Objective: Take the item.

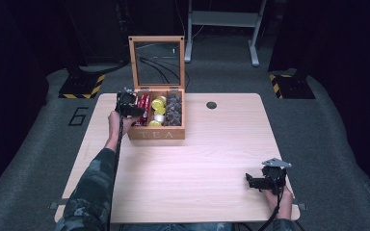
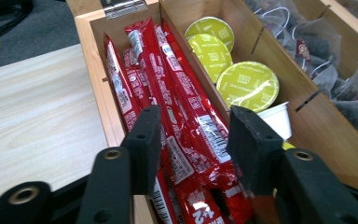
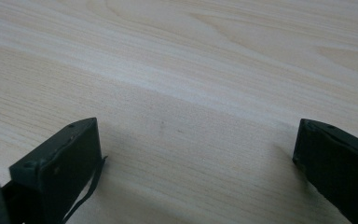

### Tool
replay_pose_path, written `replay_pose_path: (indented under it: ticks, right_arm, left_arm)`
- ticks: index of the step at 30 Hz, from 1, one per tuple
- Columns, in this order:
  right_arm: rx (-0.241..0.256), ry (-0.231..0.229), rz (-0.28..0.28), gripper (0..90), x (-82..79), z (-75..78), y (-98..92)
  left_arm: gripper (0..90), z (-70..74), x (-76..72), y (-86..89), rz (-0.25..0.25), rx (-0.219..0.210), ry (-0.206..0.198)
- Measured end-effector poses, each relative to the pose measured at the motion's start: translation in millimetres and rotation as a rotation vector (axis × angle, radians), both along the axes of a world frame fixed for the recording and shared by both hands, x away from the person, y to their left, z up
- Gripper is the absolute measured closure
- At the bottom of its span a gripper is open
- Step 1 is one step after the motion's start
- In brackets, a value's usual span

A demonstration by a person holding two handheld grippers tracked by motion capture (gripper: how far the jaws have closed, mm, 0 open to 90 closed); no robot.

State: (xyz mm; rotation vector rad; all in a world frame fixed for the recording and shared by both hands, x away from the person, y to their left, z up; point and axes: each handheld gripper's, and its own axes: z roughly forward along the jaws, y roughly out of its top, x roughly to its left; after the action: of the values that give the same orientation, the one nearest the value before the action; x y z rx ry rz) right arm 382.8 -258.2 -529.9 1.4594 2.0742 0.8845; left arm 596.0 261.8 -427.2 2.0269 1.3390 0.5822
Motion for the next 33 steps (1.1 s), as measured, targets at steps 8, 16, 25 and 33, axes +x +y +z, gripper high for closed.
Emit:
replay_pose_path:
  ticks: [8,16,25,33]
  right_arm:
    - [0.0,0.0,0.0,0.3,0.0,0.0,0.0]
    - [0.0,0.0,0.0,0.3,0.0,0.0,0.0]
    - [0.0,0.0,-0.001,0.3,-0.1,0.0,0.2]
    - [0.0,-0.001,-0.002,0.3,-0.1,0.0,0.2]
  left_arm:
    - [61.3,-6.9,3.0,-0.7,0.012,0.019,0.015]
    - [68.6,-17.0,3.8,1.5,0.018,-0.002,0.036]
    - [76.9,-20.3,2.5,-2.5,0.038,0.014,0.049]
    - [82.3,-21.2,1.0,-3.5,0.089,-0.017,0.044]
